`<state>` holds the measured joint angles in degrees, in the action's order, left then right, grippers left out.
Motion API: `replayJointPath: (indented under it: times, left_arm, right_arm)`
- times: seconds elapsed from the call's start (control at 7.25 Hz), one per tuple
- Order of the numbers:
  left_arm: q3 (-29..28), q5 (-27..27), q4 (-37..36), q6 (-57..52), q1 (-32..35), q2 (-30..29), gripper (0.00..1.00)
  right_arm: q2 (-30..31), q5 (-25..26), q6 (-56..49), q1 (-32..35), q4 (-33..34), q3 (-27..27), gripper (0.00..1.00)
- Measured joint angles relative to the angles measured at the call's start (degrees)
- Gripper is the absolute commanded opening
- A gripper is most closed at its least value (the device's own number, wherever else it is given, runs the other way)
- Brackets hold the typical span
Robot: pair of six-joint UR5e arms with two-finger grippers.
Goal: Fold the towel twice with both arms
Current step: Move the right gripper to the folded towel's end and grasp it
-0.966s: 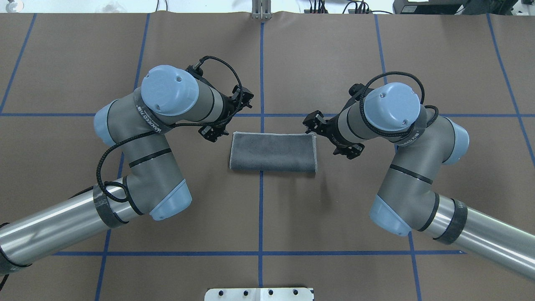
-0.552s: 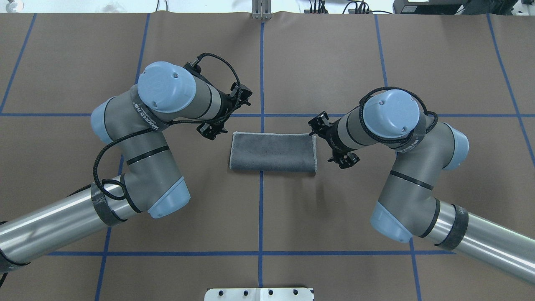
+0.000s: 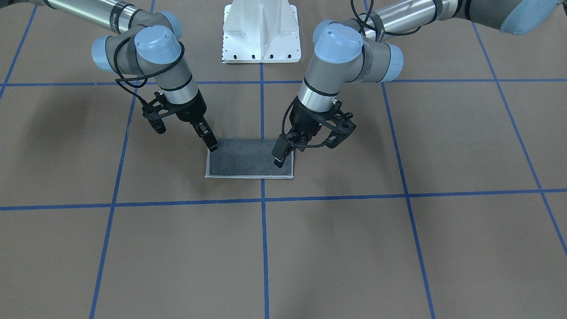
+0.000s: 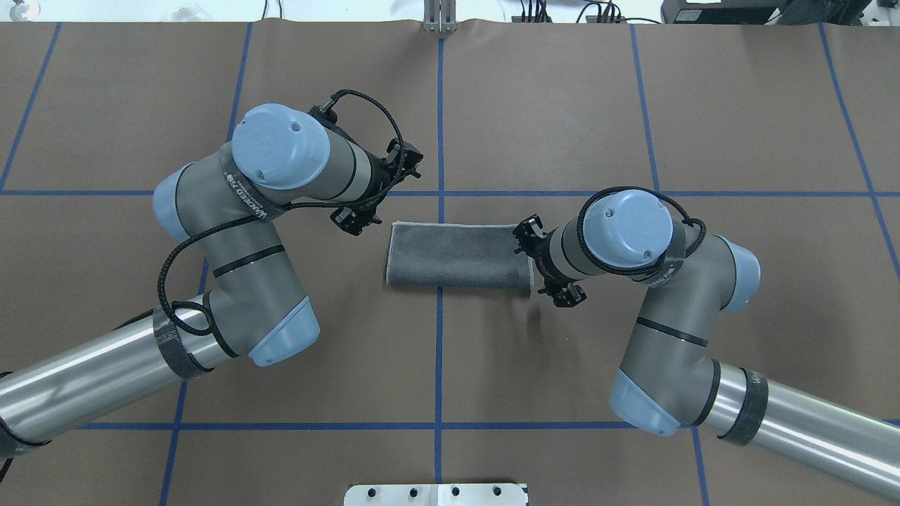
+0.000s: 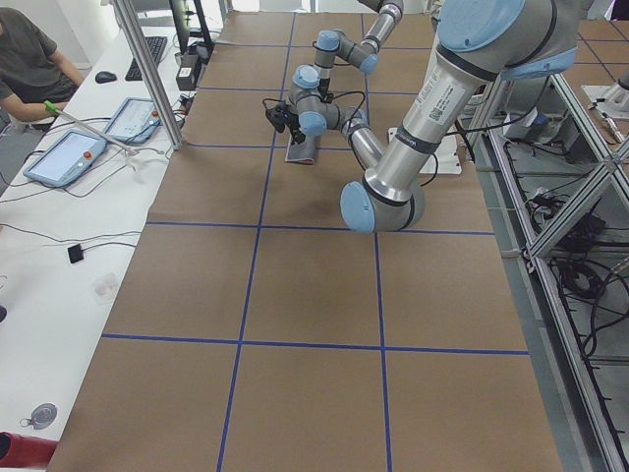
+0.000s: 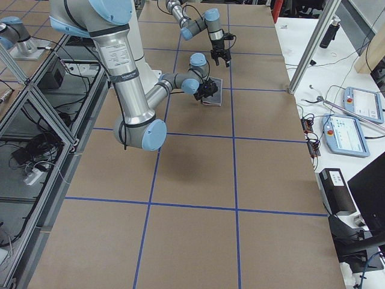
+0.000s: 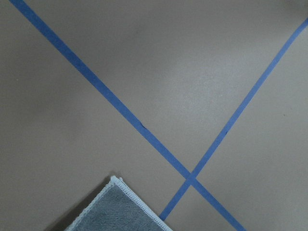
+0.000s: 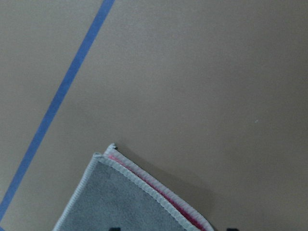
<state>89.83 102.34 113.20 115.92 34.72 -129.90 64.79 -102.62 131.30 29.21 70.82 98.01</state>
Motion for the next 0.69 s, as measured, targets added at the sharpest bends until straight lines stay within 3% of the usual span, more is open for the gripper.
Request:
replayJointPath:
  times: [0.41,0.55,0.69]
  left_arm:
    - [-0.1,-0.1,0.0,0.1,-0.1,0.0,1.00]
    - [-0.1,-0.1,0.0,0.1,-0.1,0.0,1.00]
    - [-0.1,-0.1,0.0,0.1,-0.1,0.0,1.00]
  right_arm:
    - [-0.6,0.0,1.6,-0.6,-0.4,-2.4,0.52]
    - [-0.8,0.0,2.0,-0.6,-0.4,-2.6,0.40]
    - [-1.0,0.0,2.4,-0.7,-0.4,-2.6,0.22]
